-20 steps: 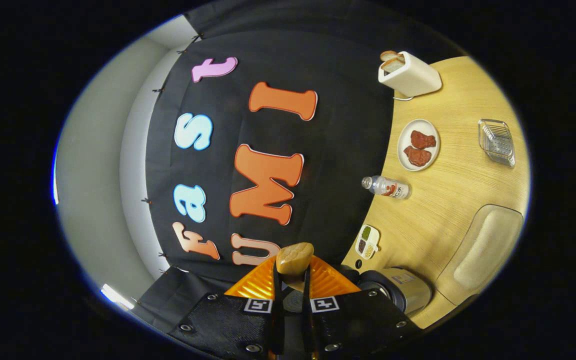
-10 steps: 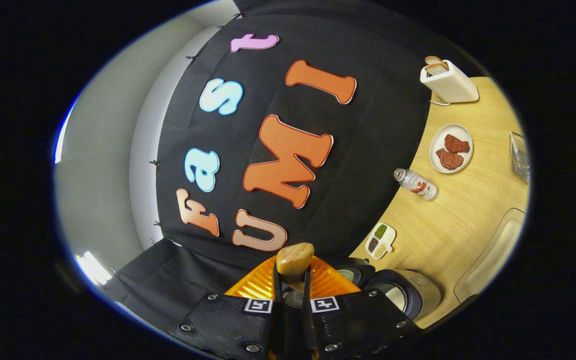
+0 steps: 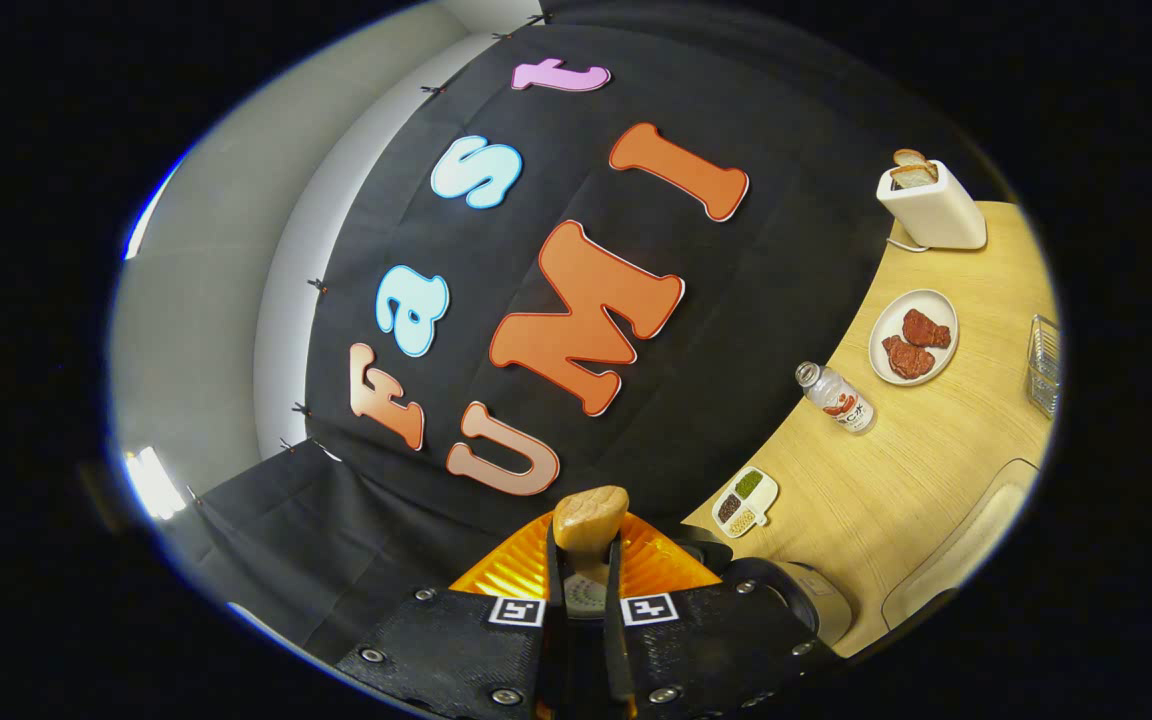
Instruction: Close the left gripper, press the button to open the rice cooker; take a wooden spoon from the chopstick holder with the right hand, scoop a spoonful of rice and pour it into the rice cooker, then put the wooden spoon back into the chopstick holder.
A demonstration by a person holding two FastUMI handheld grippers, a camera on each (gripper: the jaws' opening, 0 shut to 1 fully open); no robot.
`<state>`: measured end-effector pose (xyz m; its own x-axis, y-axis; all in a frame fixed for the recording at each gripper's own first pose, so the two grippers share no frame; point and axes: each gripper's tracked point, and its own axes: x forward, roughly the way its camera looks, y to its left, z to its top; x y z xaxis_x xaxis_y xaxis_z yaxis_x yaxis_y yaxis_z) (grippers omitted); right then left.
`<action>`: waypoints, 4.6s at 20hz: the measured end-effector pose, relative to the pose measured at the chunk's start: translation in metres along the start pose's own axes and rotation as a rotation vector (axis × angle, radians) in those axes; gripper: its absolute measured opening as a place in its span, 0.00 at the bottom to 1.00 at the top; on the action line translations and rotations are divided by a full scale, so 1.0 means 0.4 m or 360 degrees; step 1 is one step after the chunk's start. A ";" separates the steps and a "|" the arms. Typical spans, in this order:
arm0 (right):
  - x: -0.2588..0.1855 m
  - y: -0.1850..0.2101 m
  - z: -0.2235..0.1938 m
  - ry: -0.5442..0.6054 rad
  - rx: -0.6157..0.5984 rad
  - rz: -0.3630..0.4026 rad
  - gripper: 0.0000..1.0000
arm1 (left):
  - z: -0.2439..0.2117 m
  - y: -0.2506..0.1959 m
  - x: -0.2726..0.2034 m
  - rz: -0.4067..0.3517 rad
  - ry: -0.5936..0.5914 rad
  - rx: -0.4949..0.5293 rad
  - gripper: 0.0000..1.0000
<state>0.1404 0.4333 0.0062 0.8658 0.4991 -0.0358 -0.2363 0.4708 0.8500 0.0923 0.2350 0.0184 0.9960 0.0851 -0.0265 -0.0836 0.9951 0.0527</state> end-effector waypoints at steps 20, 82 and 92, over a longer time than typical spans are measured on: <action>0.024 0.066 -0.073 0.0036 -0.0497 0.0066 0.13 | 0.005 0.011 0.005 0.0016 0.0000 0.0028 0.95; -0.303 -0.724 0.483 -0.0132 -0.1043 -0.0636 0.13 | 0.041 -0.240 0.089 0.0094 -0.0087 0.0066 0.95; -0.271 -0.968 0.380 0.0152 -0.0918 -0.0699 0.17 | 0.031 -0.312 0.094 0.0139 -0.0063 0.0131 1.00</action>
<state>0.2053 0.0862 -0.2391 0.8980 0.2254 -0.3779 -0.0939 0.9372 0.3359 0.1405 0.1135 0.0234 0.9856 0.1678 0.0214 -0.1691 0.9763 0.1351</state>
